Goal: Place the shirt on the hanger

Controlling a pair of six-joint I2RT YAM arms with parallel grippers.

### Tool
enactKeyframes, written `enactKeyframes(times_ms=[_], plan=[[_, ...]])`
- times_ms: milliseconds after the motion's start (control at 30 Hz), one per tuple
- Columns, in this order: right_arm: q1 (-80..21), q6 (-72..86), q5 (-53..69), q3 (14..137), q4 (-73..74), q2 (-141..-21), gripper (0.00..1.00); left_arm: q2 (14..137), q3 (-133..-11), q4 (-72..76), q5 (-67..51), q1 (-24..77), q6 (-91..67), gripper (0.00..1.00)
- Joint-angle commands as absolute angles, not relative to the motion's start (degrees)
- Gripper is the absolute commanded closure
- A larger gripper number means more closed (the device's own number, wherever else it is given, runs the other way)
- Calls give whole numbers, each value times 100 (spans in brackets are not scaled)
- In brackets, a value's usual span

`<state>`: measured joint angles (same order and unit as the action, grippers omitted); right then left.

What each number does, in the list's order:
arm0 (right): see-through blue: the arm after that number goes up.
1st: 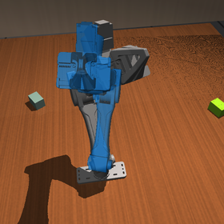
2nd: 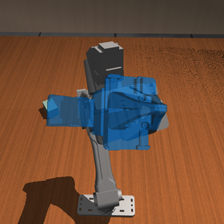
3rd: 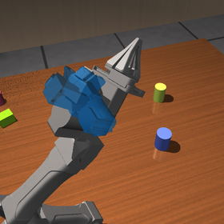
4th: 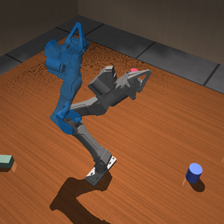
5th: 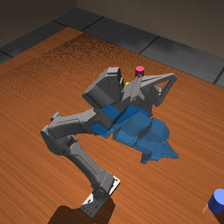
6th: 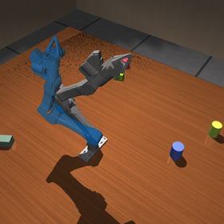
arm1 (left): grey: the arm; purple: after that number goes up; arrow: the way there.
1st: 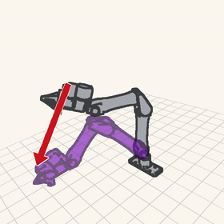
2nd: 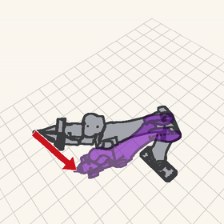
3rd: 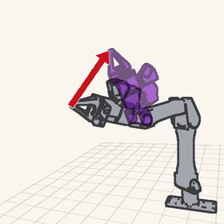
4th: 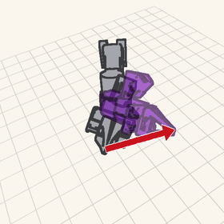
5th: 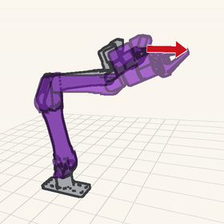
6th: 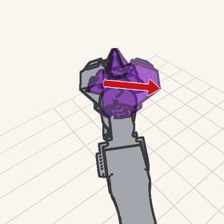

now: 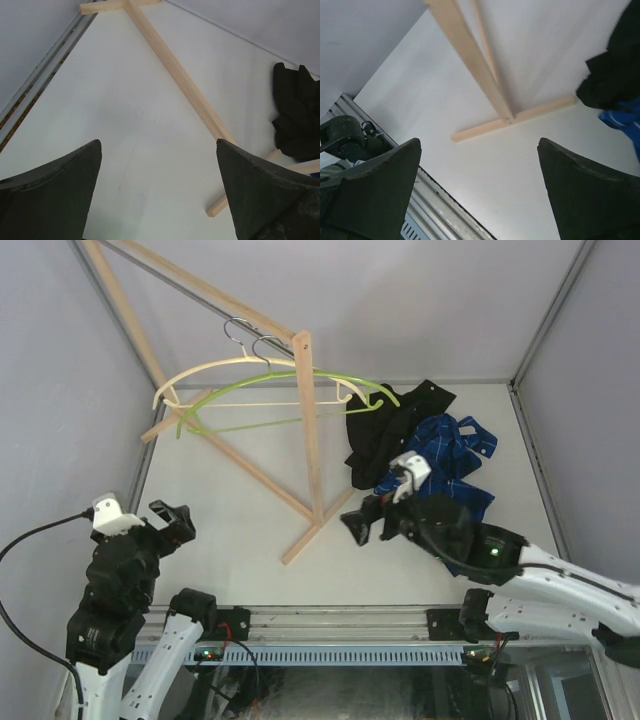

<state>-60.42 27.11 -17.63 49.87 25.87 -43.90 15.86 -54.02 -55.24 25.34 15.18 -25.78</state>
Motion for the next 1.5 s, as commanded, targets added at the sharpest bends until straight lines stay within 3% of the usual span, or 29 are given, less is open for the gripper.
enactKeyframes(times_ms=[0,367,867,1067,1300,1467], plan=[[-6953,2276,-2966,4980,692,-5287,0,1575,-5244,-5266,2727,1472,-2661,0],[-6574,2221,-2713,4978,-1552,-7190,2,1465,-5195,-5263,2733,1467,-2681,0],[-3905,2431,-653,5122,-2076,-8181,7,1493,-5179,-5243,2712,1466,-2676,0],[-2806,2386,219,6030,-2022,-9227,7,1563,-5184,-5237,2698,1467,-2672,0],[-1885,2437,712,7924,-1242,-10578,7,1586,-5177,-5237,2713,1463,-2675,0],[-1549,2416,994,8263,-1109,-10630,8,1587,-5183,-5251,2742,1463,-2689,0]])
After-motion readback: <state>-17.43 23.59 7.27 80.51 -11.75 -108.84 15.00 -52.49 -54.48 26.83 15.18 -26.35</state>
